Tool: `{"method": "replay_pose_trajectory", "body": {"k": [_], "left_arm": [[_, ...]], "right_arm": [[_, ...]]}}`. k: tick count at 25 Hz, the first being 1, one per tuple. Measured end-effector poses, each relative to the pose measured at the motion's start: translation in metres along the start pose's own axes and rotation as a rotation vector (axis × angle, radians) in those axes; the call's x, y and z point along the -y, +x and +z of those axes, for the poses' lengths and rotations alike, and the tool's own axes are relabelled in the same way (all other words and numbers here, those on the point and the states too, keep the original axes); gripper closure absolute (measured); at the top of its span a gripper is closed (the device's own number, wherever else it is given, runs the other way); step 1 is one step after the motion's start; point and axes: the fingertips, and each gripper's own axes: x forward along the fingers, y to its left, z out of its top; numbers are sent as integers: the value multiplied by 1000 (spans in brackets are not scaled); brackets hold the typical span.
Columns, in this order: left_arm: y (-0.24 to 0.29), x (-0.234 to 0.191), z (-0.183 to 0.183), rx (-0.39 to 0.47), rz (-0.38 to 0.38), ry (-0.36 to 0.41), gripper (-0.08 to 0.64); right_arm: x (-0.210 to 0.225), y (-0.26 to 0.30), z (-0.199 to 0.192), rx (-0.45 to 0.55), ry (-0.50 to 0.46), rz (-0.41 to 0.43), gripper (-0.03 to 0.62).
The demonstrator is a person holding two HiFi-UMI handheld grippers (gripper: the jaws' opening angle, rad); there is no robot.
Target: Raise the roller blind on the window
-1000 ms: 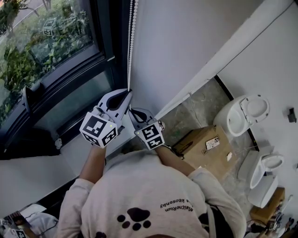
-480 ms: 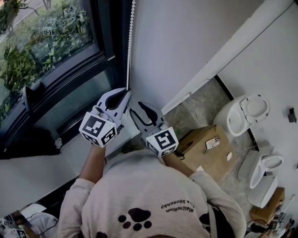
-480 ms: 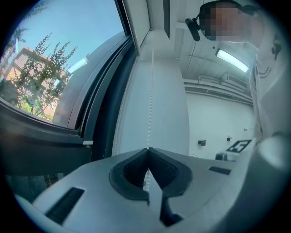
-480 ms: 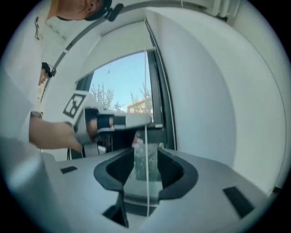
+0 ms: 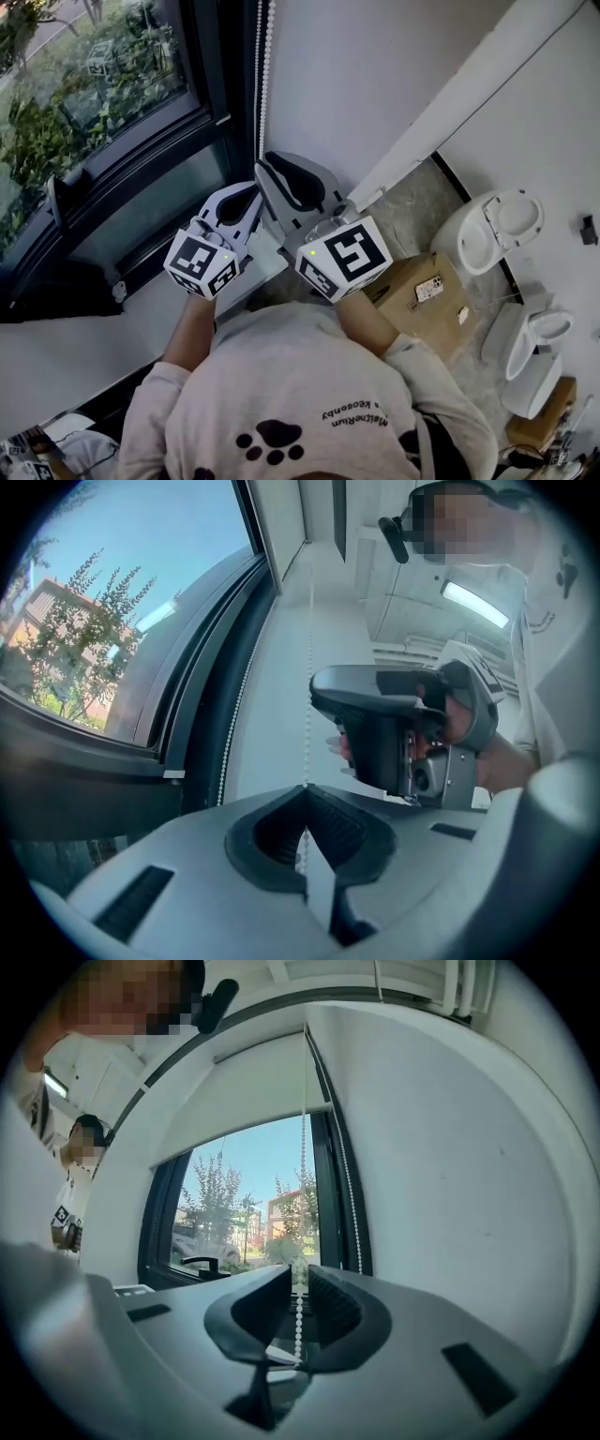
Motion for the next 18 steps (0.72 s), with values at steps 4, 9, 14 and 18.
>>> {"method": "replay_pose_trajectory", "body": {"k": [4, 9, 14, 18], "left_arm": [[1, 3, 1, 2, -5, 2, 552], [1, 4, -1, 4, -6, 2, 552], [1, 1, -23, -16, 13, 28, 552], [-3, -3, -44, -24, 29, 38, 552]], "right_arm": [[0, 8, -4, -45, -17, 7, 563], [0, 8, -5, -57, -37, 5, 581], [2, 9, -29, -89, -9, 9, 581], [0, 8, -51, -119, -14, 12, 581]]}}
